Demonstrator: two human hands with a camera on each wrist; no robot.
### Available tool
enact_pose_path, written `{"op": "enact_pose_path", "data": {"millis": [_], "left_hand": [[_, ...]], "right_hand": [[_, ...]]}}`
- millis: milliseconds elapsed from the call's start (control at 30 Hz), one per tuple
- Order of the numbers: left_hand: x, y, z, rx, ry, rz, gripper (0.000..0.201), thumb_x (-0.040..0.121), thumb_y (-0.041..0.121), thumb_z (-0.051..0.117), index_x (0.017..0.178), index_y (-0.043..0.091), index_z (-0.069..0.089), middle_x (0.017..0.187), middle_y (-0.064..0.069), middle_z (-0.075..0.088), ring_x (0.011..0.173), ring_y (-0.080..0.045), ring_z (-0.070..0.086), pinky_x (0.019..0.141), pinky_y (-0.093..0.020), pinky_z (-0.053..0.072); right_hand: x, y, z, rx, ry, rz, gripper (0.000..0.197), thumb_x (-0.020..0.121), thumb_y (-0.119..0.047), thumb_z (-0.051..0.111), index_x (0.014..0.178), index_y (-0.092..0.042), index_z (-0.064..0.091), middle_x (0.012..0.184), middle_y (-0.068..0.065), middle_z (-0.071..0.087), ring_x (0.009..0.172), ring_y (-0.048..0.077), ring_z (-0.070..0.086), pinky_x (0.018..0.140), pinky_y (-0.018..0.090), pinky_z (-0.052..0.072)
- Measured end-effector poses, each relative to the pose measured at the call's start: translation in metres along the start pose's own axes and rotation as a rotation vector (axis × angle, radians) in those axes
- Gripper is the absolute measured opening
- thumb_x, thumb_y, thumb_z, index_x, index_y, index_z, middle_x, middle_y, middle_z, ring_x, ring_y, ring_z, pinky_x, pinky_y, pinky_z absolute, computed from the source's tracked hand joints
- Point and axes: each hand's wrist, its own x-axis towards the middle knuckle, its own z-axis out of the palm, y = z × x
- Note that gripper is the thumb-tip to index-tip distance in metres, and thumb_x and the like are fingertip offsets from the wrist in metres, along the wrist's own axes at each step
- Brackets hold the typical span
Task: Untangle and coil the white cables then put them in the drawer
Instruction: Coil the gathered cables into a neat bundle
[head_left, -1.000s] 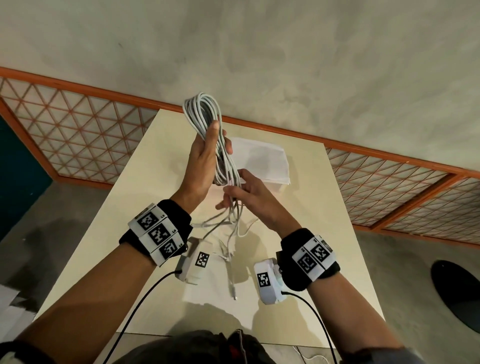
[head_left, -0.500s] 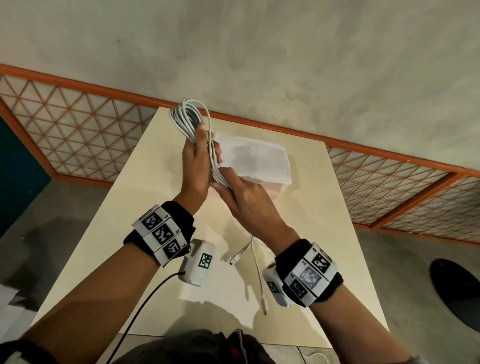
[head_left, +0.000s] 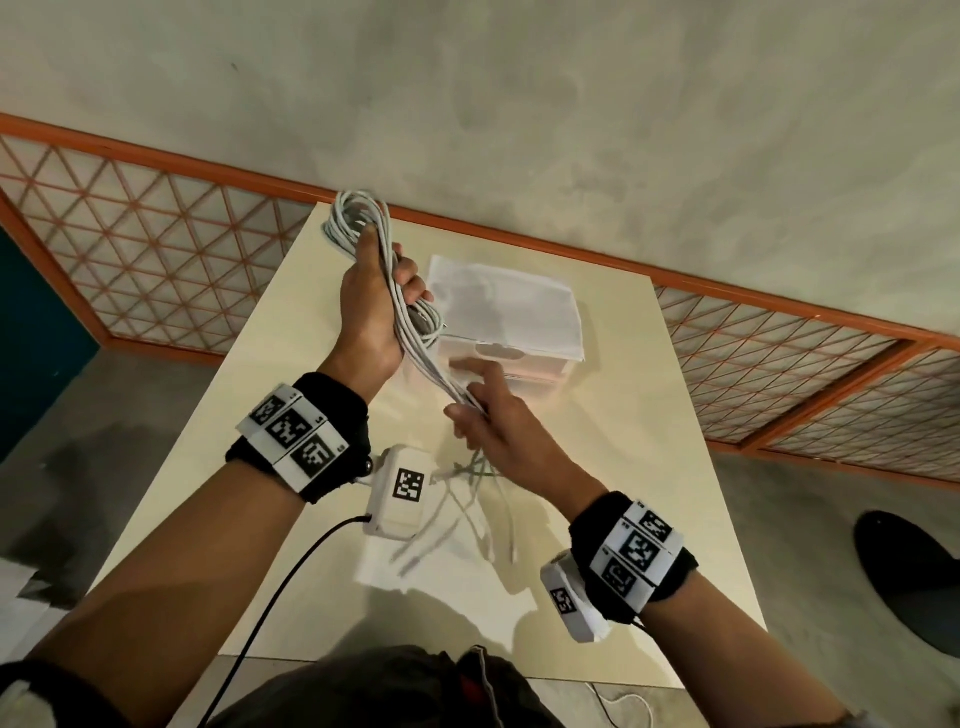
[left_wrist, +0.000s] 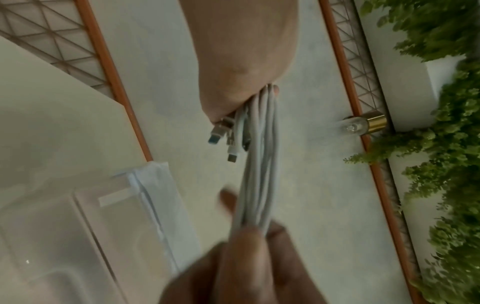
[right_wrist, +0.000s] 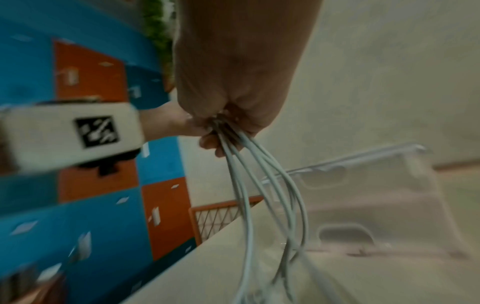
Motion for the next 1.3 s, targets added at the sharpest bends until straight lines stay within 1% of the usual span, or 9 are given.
{"op": "enact_pose_path", "data": {"millis": [133, 300, 467, 667, 833, 967, 1067, 1167, 1300], "left_hand": [[0.0, 0.002, -0.004, 0.017, -0.116, -0.087, 0.039, 0.099, 0.043, 0.036, 0.07, 0.019, 0.045, 0.042, 0.008, 0.035, 0.035, -0.006, 0.031, 0.047, -0.02, 0.036], [-0.001, -0.005, -0.01, 0.151, -0.223, -0.151, 0.04, 0.099, 0.046, 0.036, 0.072, 0.018, 0.048, 0.042, 0.008, 0.037, 0.035, -0.006, 0.033, 0.047, -0.02, 0.039], [-0.004, -0.002, -0.008, 0.261, -0.274, -0.144, 0.04, 0.097, 0.048, 0.039, 0.074, 0.017, 0.048, 0.046, 0.009, 0.039, 0.039, -0.006, 0.037, 0.051, -0.02, 0.036], [-0.009, -0.008, -0.005, 0.301, -0.322, -0.132, 0.041, 0.095, 0.051, 0.039, 0.076, 0.016, 0.049, 0.048, 0.008, 0.04, 0.041, -0.006, 0.038, 0.054, -0.022, 0.04], [-0.007, -0.012, -0.008, 0.32, -0.284, -0.084, 0.037, 0.095, 0.046, 0.045, 0.075, 0.016, 0.051, 0.045, 0.008, 0.038, 0.039, -0.006, 0.036, 0.052, -0.021, 0.038], [-0.011, -0.017, -0.007, 0.384, -0.301, -0.09, 0.036, 0.095, 0.045, 0.047, 0.073, 0.016, 0.049, 0.046, 0.008, 0.038, 0.04, -0.006, 0.036, 0.053, -0.023, 0.035], [-0.018, -0.025, -0.004, 0.507, -0.326, -0.067, 0.04, 0.094, 0.045, 0.049, 0.064, 0.018, 0.049, 0.047, 0.007, 0.04, 0.041, -0.009, 0.037, 0.054, -0.027, 0.036], [-0.026, -0.032, -0.002, 0.659, -0.354, -0.062, 0.05, 0.092, 0.049, 0.05, 0.053, 0.019, 0.048, 0.051, -0.002, 0.042, 0.045, -0.018, 0.042, 0.053, -0.027, 0.04], [-0.037, -0.038, 0.008, 0.733, -0.462, -0.092, 0.049, 0.093, 0.045, 0.048, 0.057, 0.012, 0.046, 0.05, -0.004, 0.043, 0.044, -0.016, 0.044, 0.051, -0.024, 0.044]], "right_hand": [[-0.001, 0.013, -0.023, 0.089, -0.156, 0.182, 0.027, 0.097, -0.03, 0.05, 0.083, -0.01, 0.06, 0.056, -0.012, 0.043, 0.05, 0.006, 0.042, 0.056, 0.02, 0.039], [-0.001, 0.001, -0.055, 0.071, -0.321, 0.266, 0.026, 0.097, -0.032, 0.05, 0.093, -0.009, 0.063, 0.054, -0.019, 0.042, 0.053, -0.002, 0.04, 0.052, 0.012, 0.032], [0.008, -0.021, -0.085, 0.038, -0.194, 0.197, 0.018, 0.096, -0.013, 0.053, 0.092, -0.004, 0.067, 0.048, -0.018, 0.051, 0.048, -0.001, 0.041, 0.051, 0.008, 0.031], [0.019, -0.024, -0.099, -0.08, -0.089, 0.216, 0.02, 0.091, -0.025, 0.06, 0.089, -0.011, 0.074, 0.049, -0.013, 0.051, 0.051, 0.002, 0.041, 0.055, 0.015, 0.032], [0.016, -0.017, -0.089, -0.106, -0.278, 0.315, 0.029, 0.092, -0.033, 0.058, 0.088, -0.007, 0.07, 0.06, -0.005, 0.056, 0.058, 0.012, 0.049, 0.059, 0.024, 0.04], [0.016, -0.003, -0.083, -0.13, -0.417, 0.381, 0.022, 0.094, -0.026, 0.057, 0.101, -0.008, 0.067, 0.09, 0.01, 0.073, 0.084, 0.026, 0.068, 0.082, 0.031, 0.051], [0.022, -0.006, -0.09, -0.079, -0.224, 0.348, 0.024, 0.099, -0.012, 0.044, 0.111, -0.005, 0.064, 0.107, 0.018, 0.07, 0.093, 0.022, 0.067, 0.083, 0.019, 0.052], [0.031, -0.029, -0.093, 0.104, 0.145, 0.297, 0.043, 0.1, -0.043, 0.034, 0.125, -0.015, 0.054, 0.111, 0.007, 0.068, 0.094, 0.014, 0.068, 0.081, 0.027, 0.053], [0.04, -0.049, -0.085, 0.112, 0.195, 0.194, 0.049, 0.097, -0.054, 0.027, 0.138, -0.03, 0.04, 0.118, -0.014, 0.057, 0.099, 0.002, 0.062, 0.079, 0.024, 0.056]]}}
